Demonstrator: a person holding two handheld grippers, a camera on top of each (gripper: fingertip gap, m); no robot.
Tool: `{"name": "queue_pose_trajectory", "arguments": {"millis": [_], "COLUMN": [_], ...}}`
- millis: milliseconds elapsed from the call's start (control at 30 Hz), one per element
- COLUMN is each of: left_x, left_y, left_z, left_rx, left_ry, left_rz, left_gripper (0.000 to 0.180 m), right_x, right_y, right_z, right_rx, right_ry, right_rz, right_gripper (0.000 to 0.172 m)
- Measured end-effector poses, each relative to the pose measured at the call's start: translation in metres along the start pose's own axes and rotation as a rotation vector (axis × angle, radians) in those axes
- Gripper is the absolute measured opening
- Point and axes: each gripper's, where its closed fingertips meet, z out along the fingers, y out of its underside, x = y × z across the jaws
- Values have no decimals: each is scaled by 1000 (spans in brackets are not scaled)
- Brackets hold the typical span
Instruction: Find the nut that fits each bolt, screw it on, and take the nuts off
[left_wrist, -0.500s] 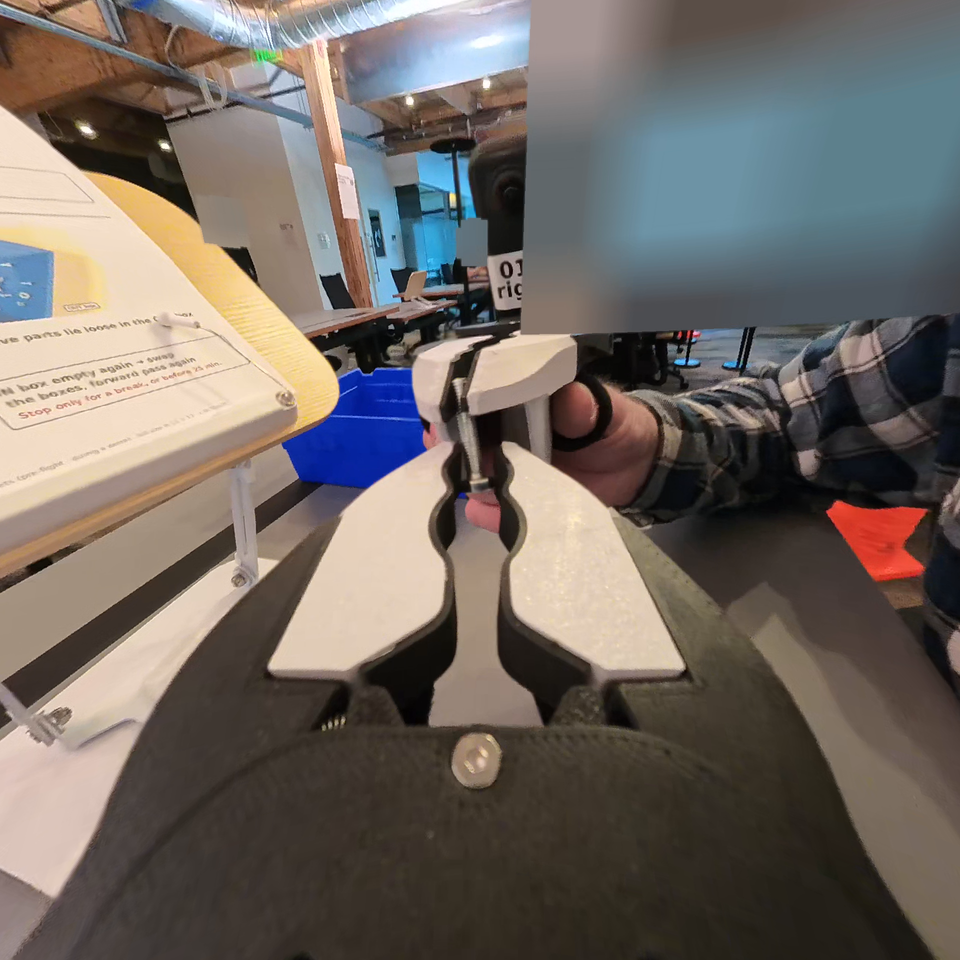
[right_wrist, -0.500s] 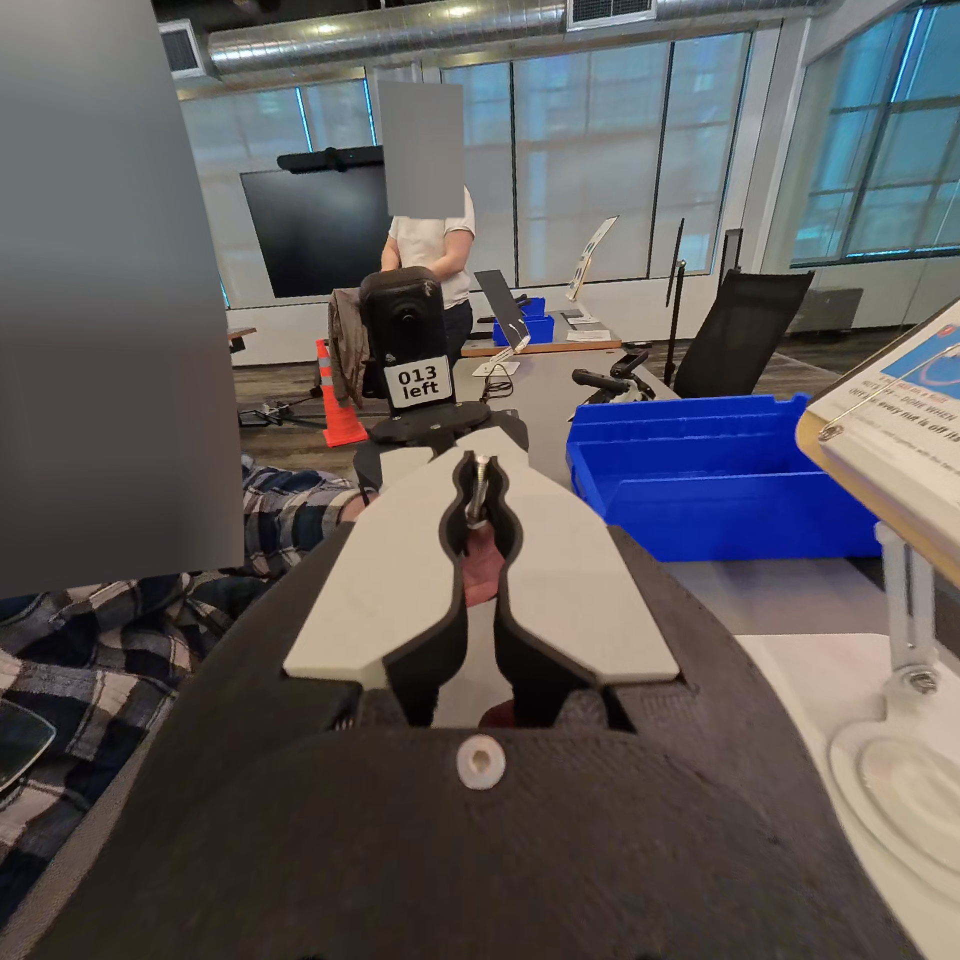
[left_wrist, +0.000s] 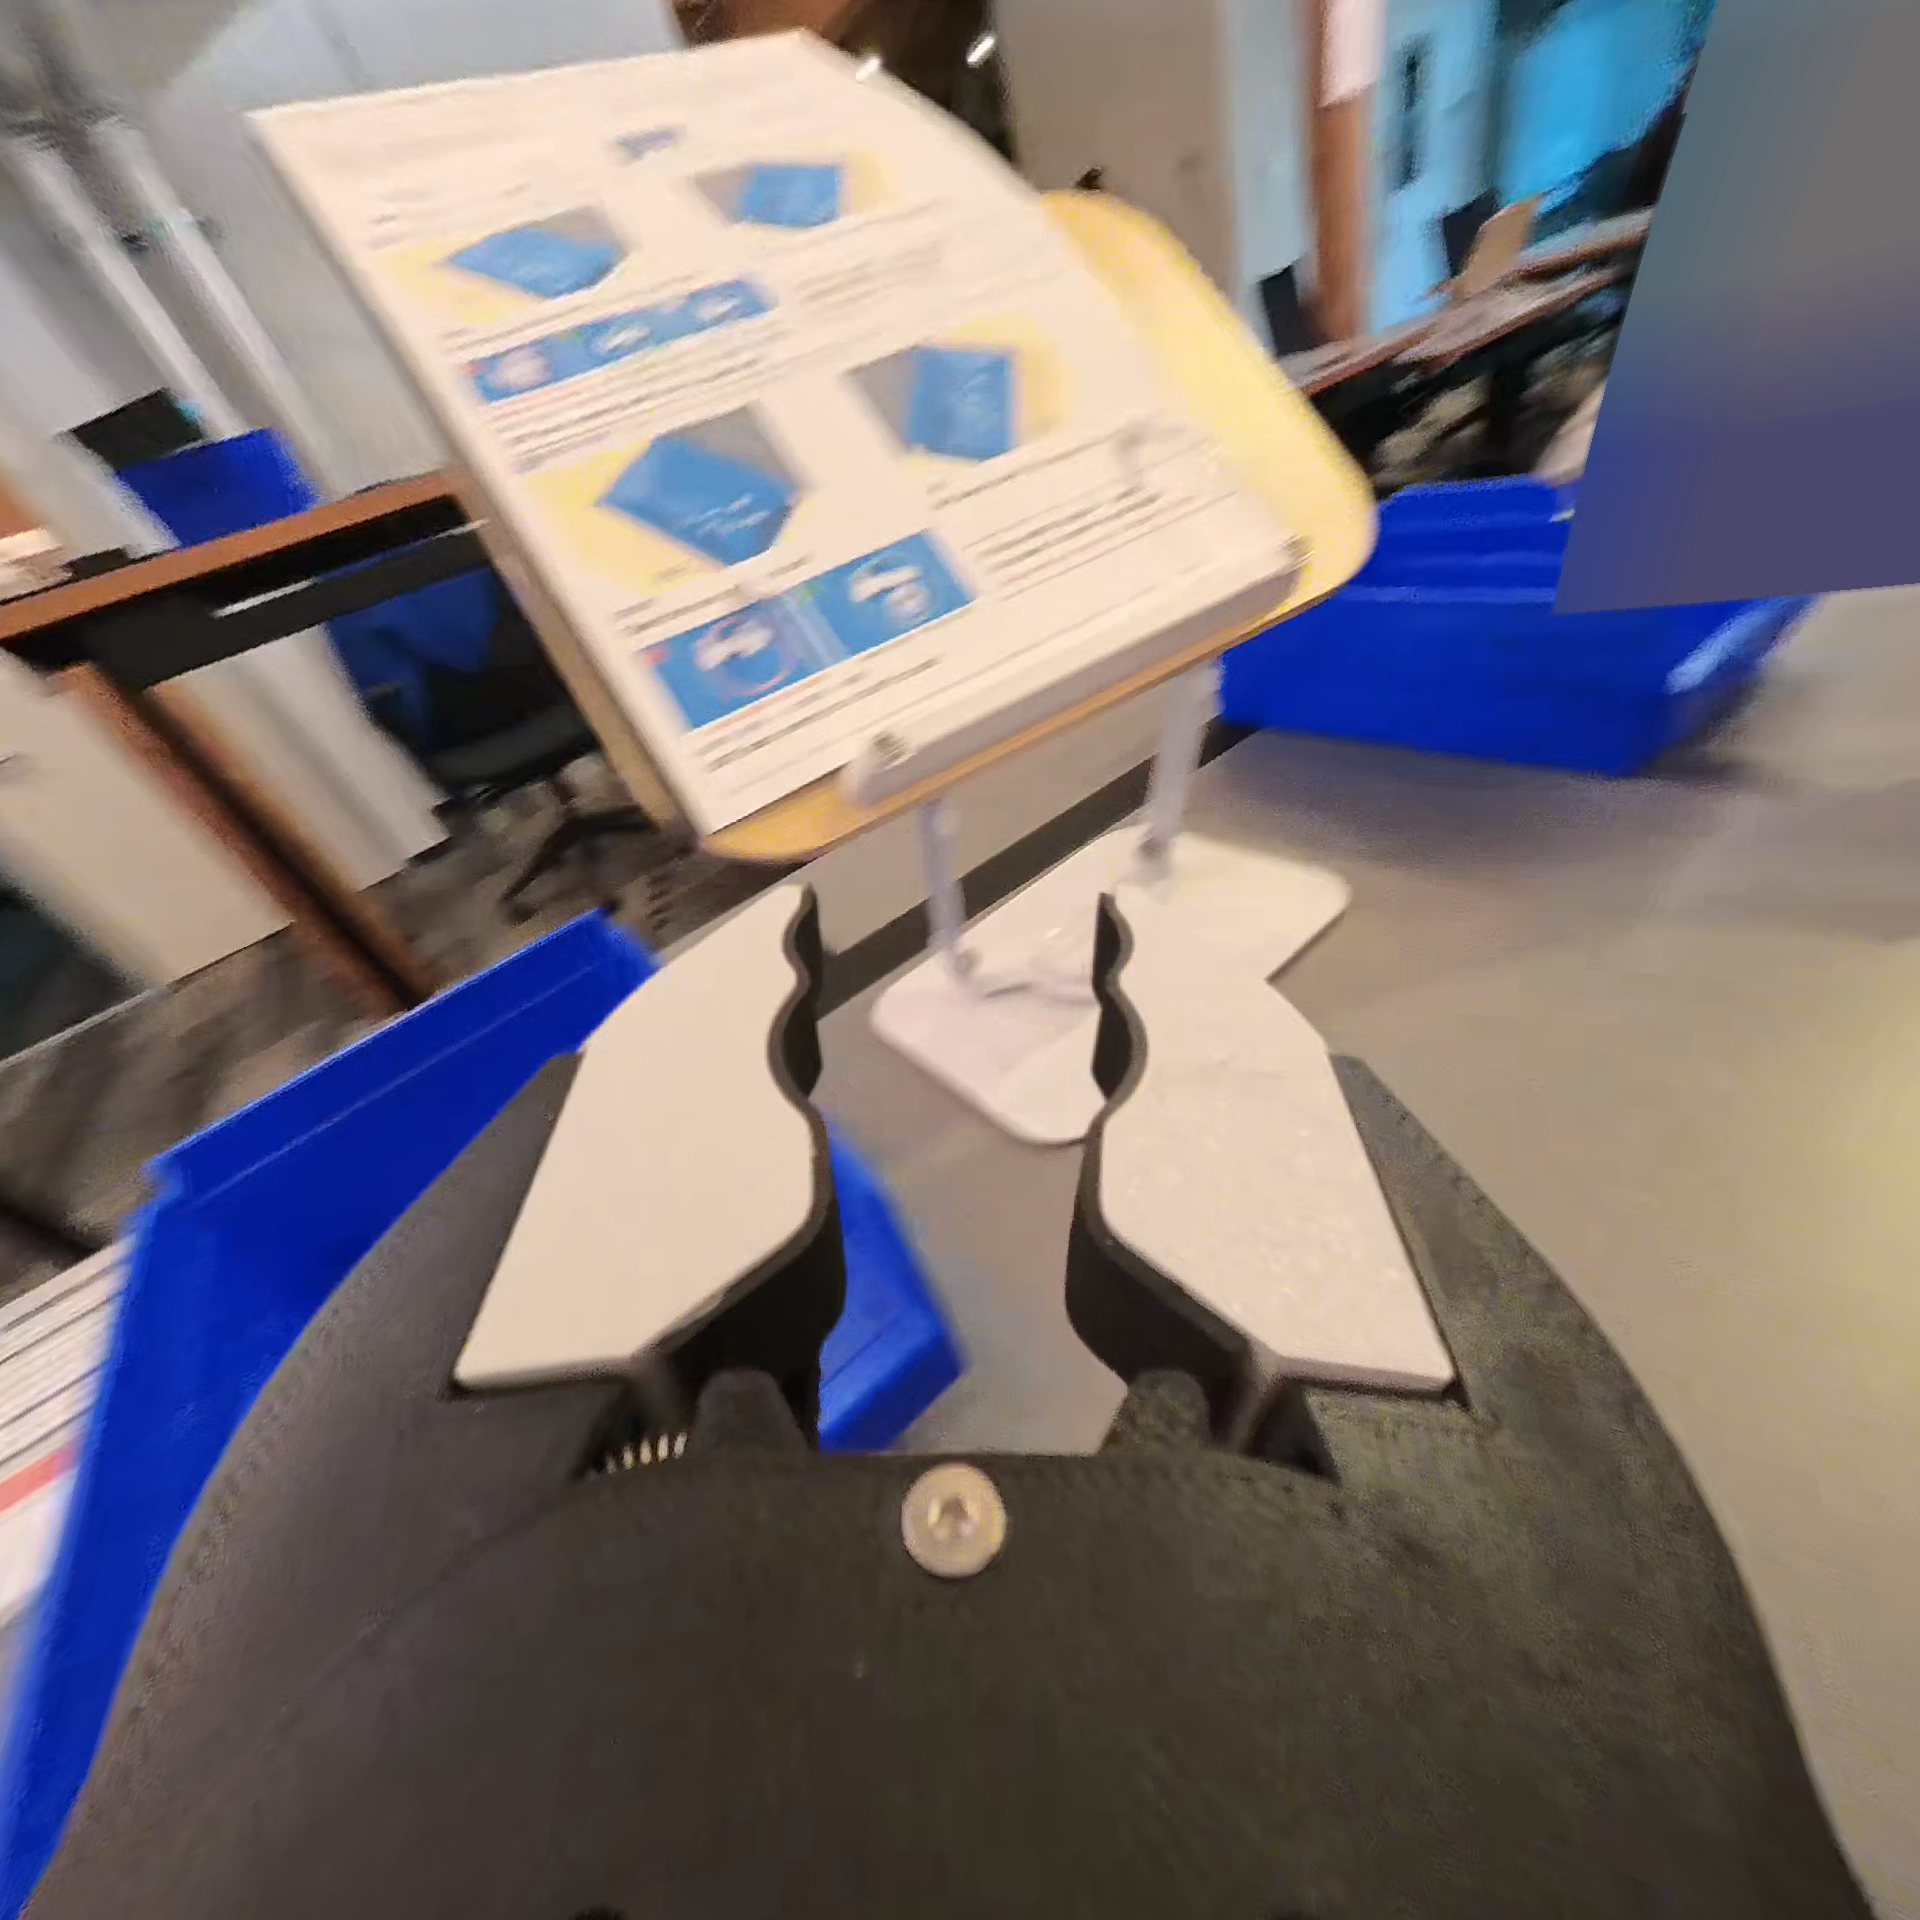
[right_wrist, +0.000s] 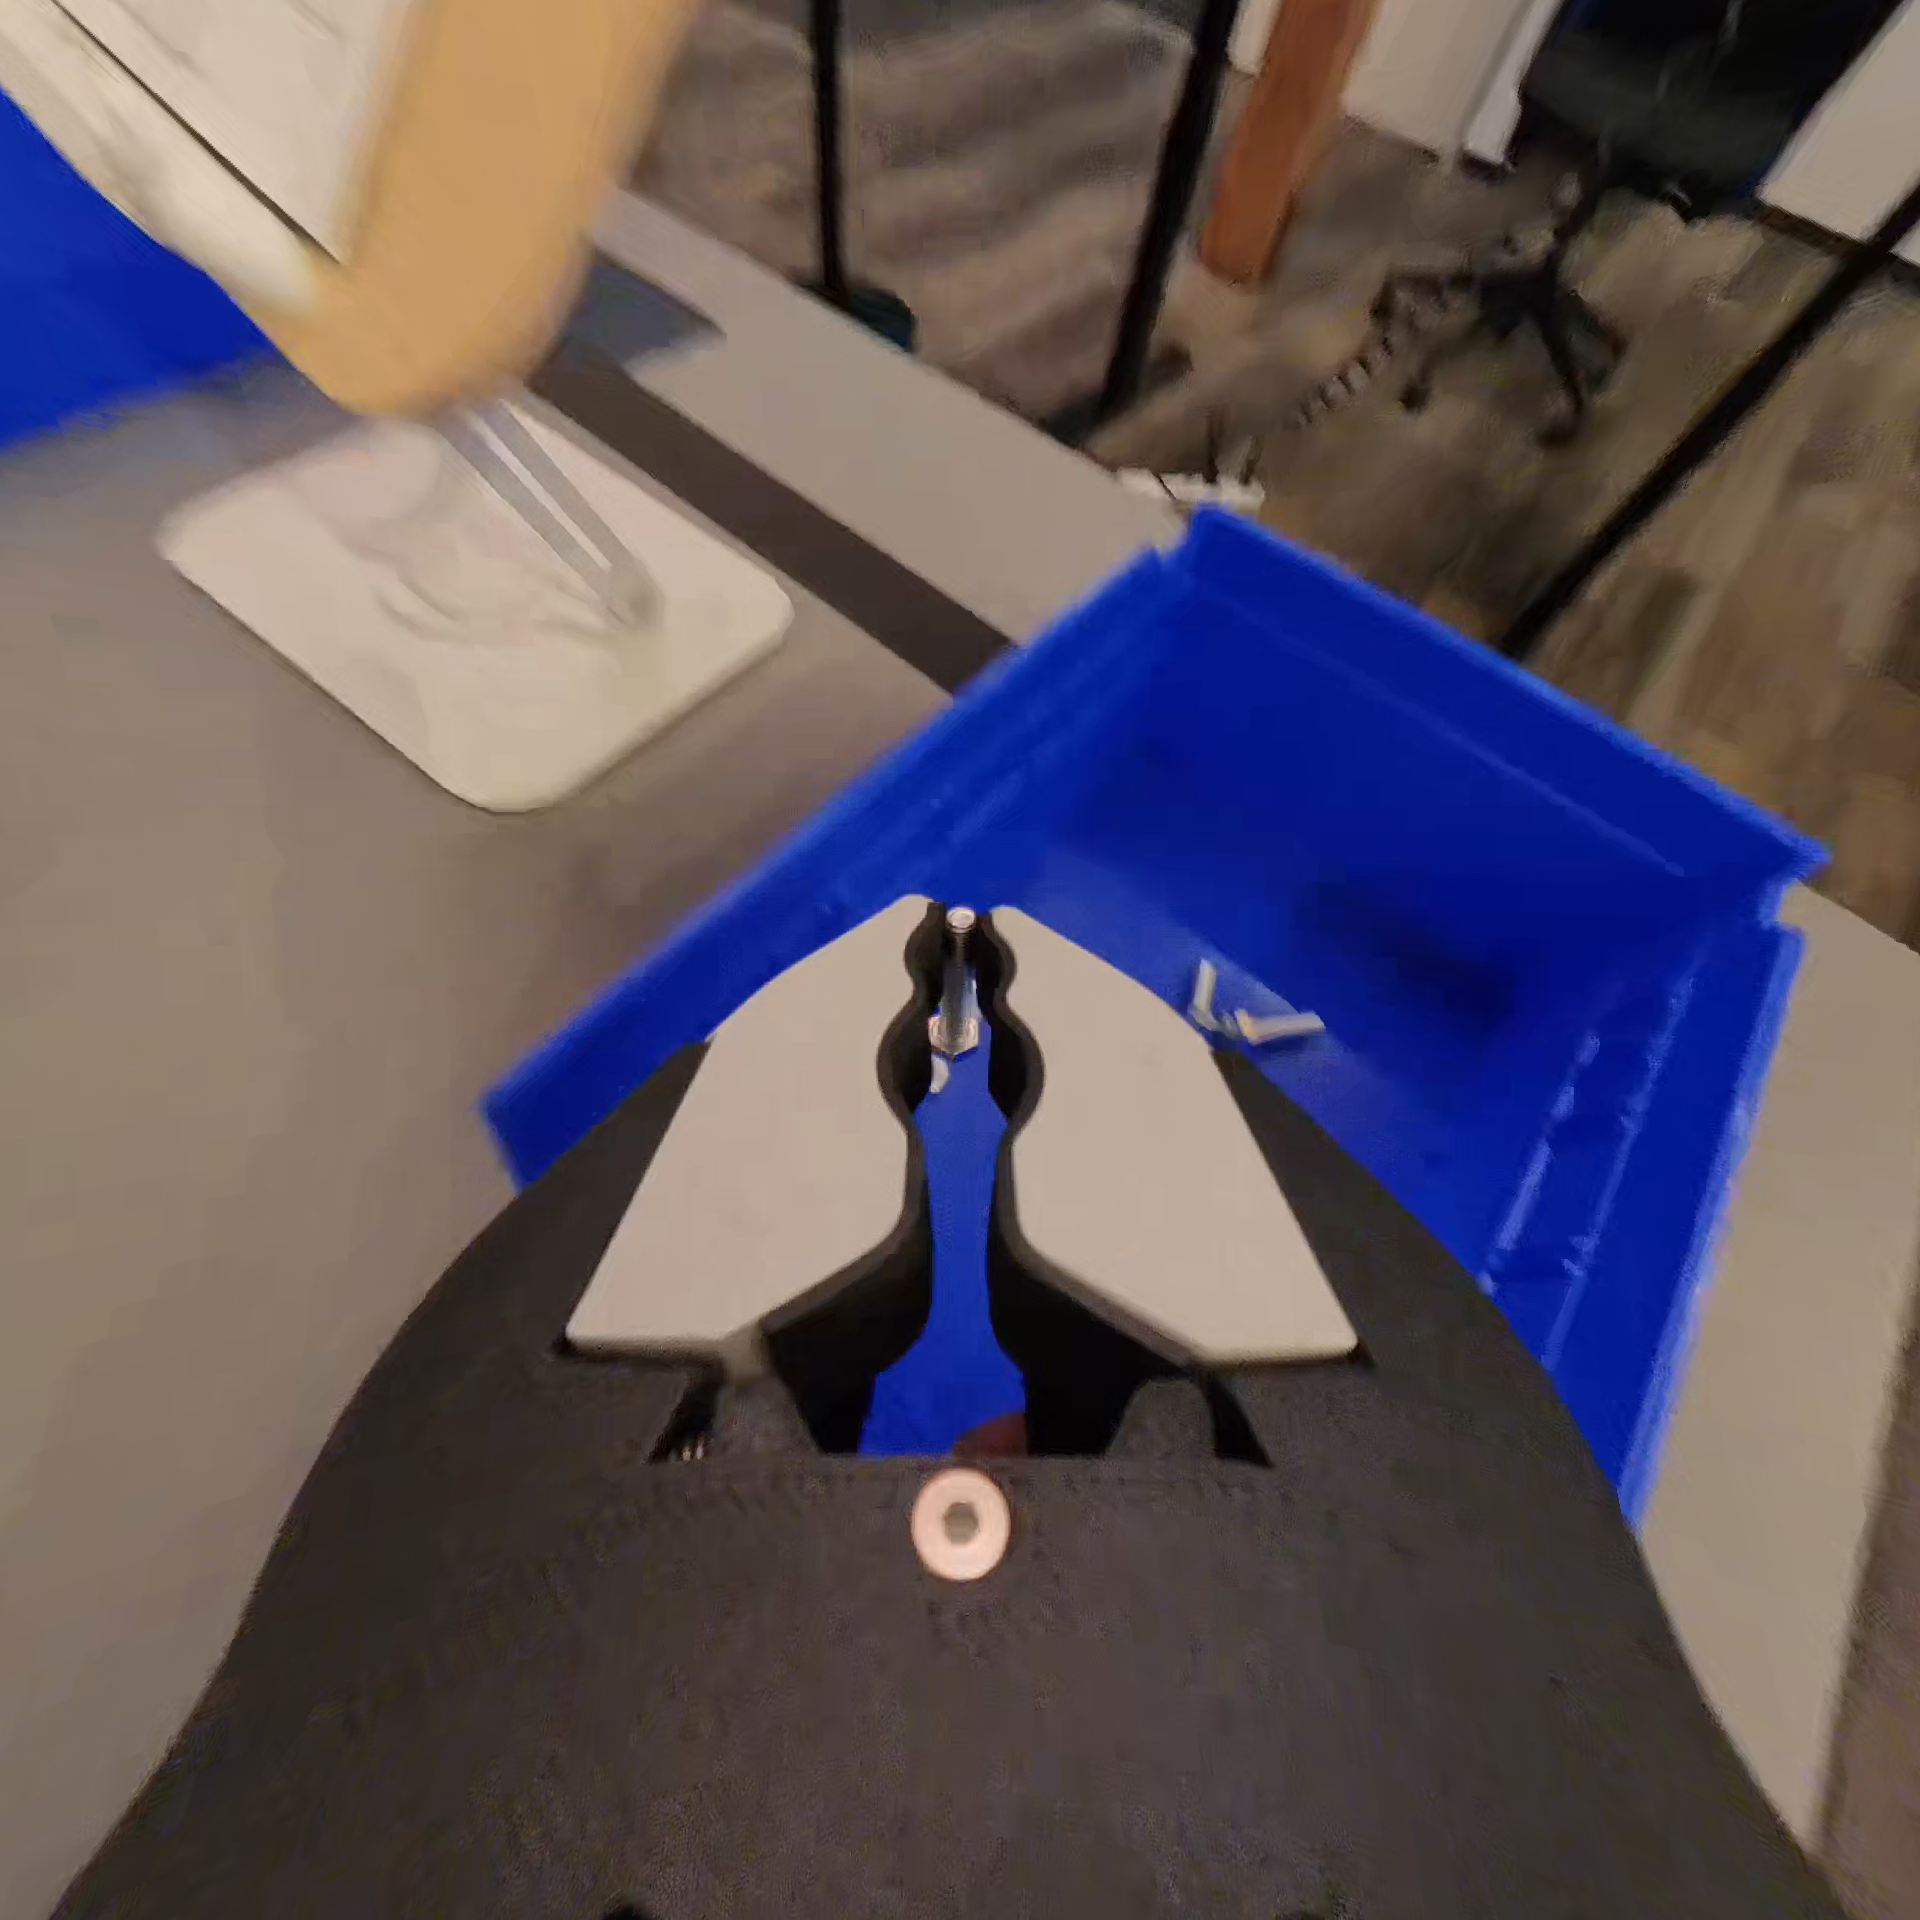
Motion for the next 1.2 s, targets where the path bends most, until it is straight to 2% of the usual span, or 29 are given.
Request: {"name": "queue_pose_trajectory", "arguments": {"millis": [67,133,167,233,267,367,433,500,567,633,733,867,933,967,1033,1067,1100,1200], "left_x": [-34,-66,-81,-109,-123,-156,-174,-189,-200,-206,-202,-197,-192,-191,-187,-188,-189,-188], "left_y": [15,30,36,50,58,91,112,131,143,154,170,187,197,201,207,207,207,207], "left_z": [-14,-28,-36,-50,-57,-70,-75,-78,-79,-80,-73,-69,-66,-64,-60,-59,-59,-58], "left_rx": [-61,-124,-144,-208,-245,-364,-414,-453,-469,-492,-542,-631,-668,-684,-690,-684,-690,-662], "left_ry": [-115,-218,-264,-356,-405,-473,-504,-531,-541,-533,-460,-421,-389,-382,-365,-364,-364,-355], "left_rz": [22,41,43,62,71,17,-33,-73,-131,-185,-304,-334,-351,-353,-370,-379,-382,-420], "left_gripper": [51,56,57,62,66,80,85,90,94,94,92,63,42,32,15,12,5,4], "right_x": [9,12,13,21,23,31,46,67,92,108,123,119,117,113,107,104,101,103], "right_y": [30,44,48,55,50,31,21,14,17,37,72,109,124,128,134,139,145,146], "right_z": [14,26,30,33,31,12,-10,-36,-62,-75,-82,-69,-62,-57,-49,-44,-41,-39], "right_rx": [-138,-188,-205,-269,-253,-173,-141,-100,-92,-146,-227,-314,-368,-378,-389,-406,-430,-436], "right_ry": [50,58,61,108,124,188,293,425,544,558,541,406,367,332,270,243,225,225], "right_rz": [-29,-22,-16,-19,-26,-48,-95,-118,-128,-65,52,183,195,199,221,223,225,239], "right_gripper": [6,7,16,45,46,48,49,62,68,79,78,67,51,36,25,16,16,9]}}
